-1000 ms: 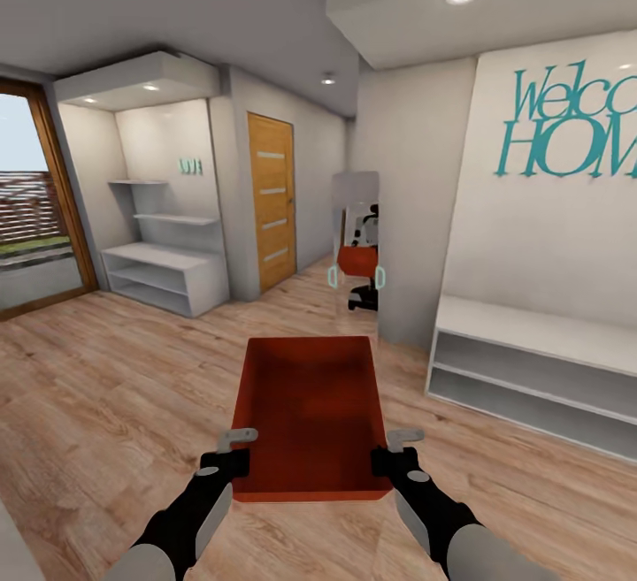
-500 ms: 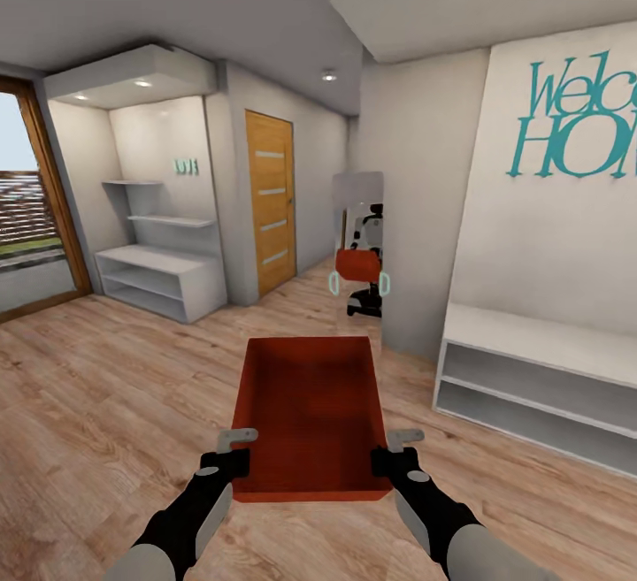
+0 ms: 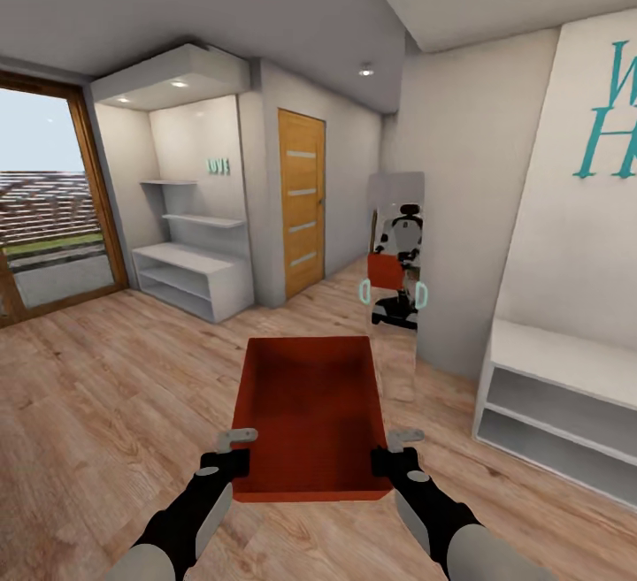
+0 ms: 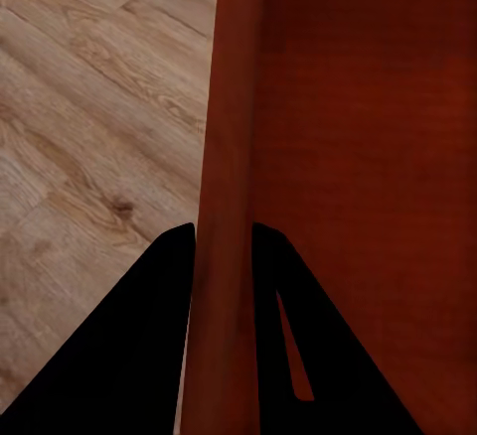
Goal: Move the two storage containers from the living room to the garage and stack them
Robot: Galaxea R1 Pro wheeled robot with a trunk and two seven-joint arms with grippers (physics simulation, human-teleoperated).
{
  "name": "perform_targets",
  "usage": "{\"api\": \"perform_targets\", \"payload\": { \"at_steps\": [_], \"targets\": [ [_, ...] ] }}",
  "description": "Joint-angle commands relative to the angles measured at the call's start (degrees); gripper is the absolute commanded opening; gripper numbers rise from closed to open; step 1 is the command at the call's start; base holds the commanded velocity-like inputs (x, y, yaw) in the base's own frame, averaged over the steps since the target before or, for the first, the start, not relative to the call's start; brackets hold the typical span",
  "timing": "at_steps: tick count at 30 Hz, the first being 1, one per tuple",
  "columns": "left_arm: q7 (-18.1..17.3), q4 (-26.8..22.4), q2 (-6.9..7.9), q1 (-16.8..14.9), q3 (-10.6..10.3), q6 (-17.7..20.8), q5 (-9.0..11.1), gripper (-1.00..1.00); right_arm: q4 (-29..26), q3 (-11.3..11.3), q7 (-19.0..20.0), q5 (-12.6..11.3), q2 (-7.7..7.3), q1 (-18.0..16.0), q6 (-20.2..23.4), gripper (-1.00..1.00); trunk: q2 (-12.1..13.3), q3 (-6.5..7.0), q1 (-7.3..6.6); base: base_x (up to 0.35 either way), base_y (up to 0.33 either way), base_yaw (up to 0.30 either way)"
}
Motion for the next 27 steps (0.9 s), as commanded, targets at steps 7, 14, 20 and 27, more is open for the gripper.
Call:
{"api": "perform_targets", "payload": {
  "at_steps": [7,14,20,27],
  "targets": [
    [0.9,-0.3,0.33,-0.1,0.7,0.0,-0.7,-1.0,0.2,-1.0,-0.5,-0.8,-1.08,-0.1,-0.3,-1.0,-0.1,-0.07,0.04,0.325,0.0,0.269],
    [0.9,-0.3,0.33,-0.1,0.7,0.0,-0.7,-1.0,0.2,-1.0,-0.5,-0.8,-1.08,-0.1,-0.3,-1.0,-0.1,-0.07,0.04,0.325,0.0,0.269],
    [0.9,-0.3,0.33,-0.1,0.7,0.0,-0.7,-1.0,0.2,-1.0,-0.5,-0.8,-1.08,-0.1,-0.3,-1.0,-0.1,-0.07,0.04,0.325,0.0,0.225],
    [0.9,-0.3,0.33,-0.1,0.7,0.0,-0.7,-1.0,0.2,-1.0,-0.5,-0.8,-1.08,-0.1,-0.3,-1.0,-0.1,-0.07,0.04,0.325,0.0,0.035]
  ]
}}
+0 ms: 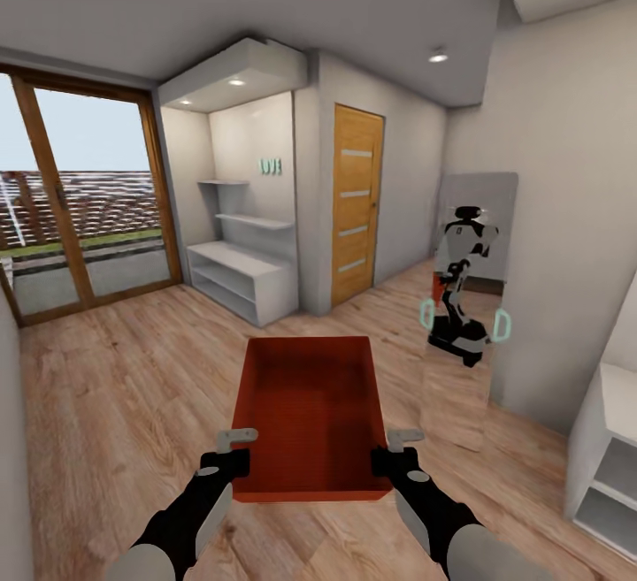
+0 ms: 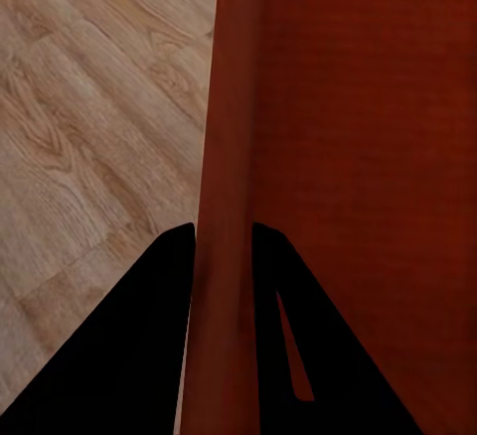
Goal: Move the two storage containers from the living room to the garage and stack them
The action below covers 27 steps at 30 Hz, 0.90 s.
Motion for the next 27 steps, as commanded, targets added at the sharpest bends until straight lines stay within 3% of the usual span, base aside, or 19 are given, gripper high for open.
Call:
{"api": "perform_targets", "payload": {
  "at_steps": [1,27],
  "targets": [
    [0.9,-0.3,0.34,-0.1,0.7,0.0,-0.7,-1.0,0.2,-1.0,-0.5,-0.8,-1.07,-0.1,-0.2,-1.0,0.0,-0.07,0.04,0.325,0.0,0.005],
    [0.9,-0.3,0.34,-0.1,0.7,0.1,-0.7,-1.0,0.2,-1.0,-0.5,-0.8,-1.0,-0.1,-0.2,-1.0,0.0,-0.07,0.04,0.325,0.0,0.0]
  ]
}}
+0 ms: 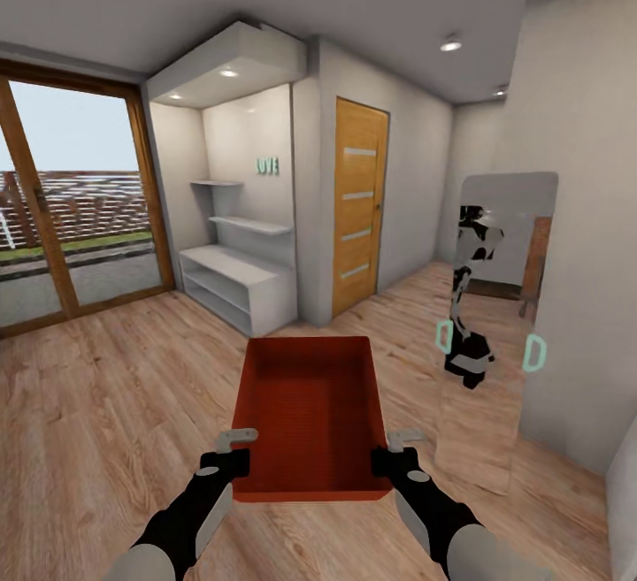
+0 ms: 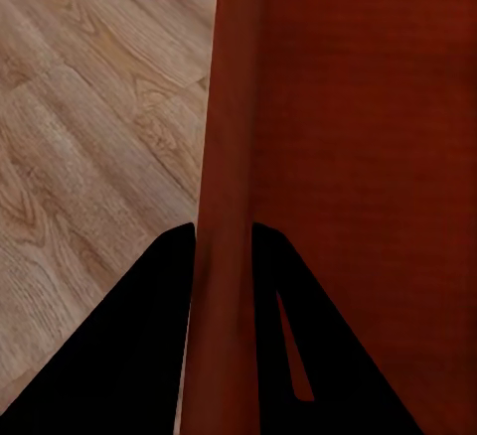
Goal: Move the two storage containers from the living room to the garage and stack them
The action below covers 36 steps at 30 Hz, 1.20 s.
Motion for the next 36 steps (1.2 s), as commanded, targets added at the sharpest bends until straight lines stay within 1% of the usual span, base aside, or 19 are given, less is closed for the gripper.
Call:
{"api": "perform_targets", "payload": {
  "at_steps": [1,36],
  "targets": [
    [0.9,-0.3,0.34,-0.1,0.7,0.1,-0.7,-1.0,0.2,-1.0,-0.5,-0.8,-0.99,-0.1,-0.2,-1.0,-0.1,-0.07,0.04,0.325,0.0,0.0],
    [0.9,-0.3,0.35,-0.1,0.7,0.0,-0.7,-1.0,0.2,-1.0,-0.5,-0.8,-1.07,-0.1,-0.2,-1.0,-0.1,-0.07,0.04,0.325,0.0,0.0]
  ]
}}
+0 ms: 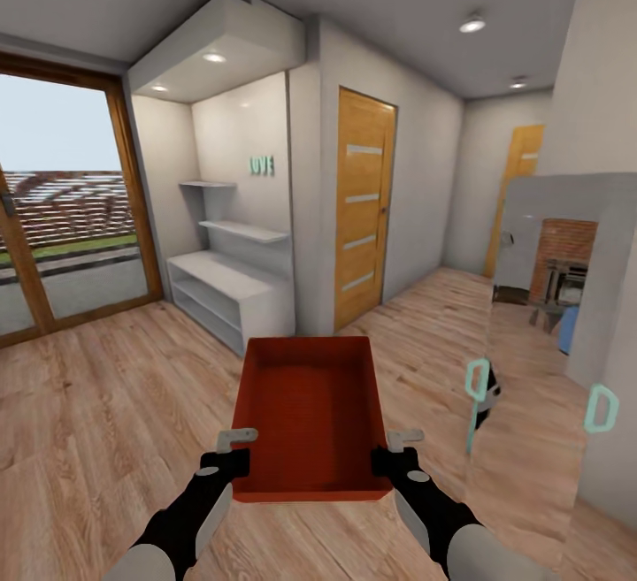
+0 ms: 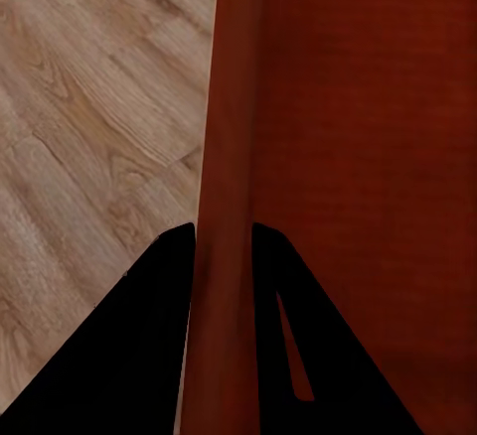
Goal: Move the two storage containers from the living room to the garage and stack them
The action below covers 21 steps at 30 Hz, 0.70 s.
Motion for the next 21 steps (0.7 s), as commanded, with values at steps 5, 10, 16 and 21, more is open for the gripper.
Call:
{"api": "perform_targets", "payload": {
  "at_steps": [5,10,16,21],
  "targets": [
    [0.9,-0.3,0.34,0.0,0.7,0.0,-0.7,-1.0,0.2,-1.0,-0.5,-0.8,-1.06,-0.1,-0.2,-1.0,-0.1,-0.07,0.04,0.325,0.0,0.0],
    [0.9,-0.3,0.34,0.0,0.7,0.0,-0.7,-1.0,0.2,-1.0,-0.5,-0.8,-1.07,-0.1,-0.1,-1.0,-0.1,-0.07,0.04,0.325,0.0,0.0],
    [0.9,-0.3,0.34,0.0,0.7,0.0,-0.7,-1.0,0.2,-1.0,-0.5,-0.8,-1.01,-0.1,-0.2,-1.0,-0.1,-0.07,0.04,0.325,0.0,0.0],
    [0.9,-0.3,0.34,0.0,0.7,0.0,-0.7,-1.0,0.2,-1.0,-0.5,-0.8,-0.98,-0.1,-0.2,-1.0,-0.1,-0.07,0.04,0.325,0.0,0.0]
  ]
}}
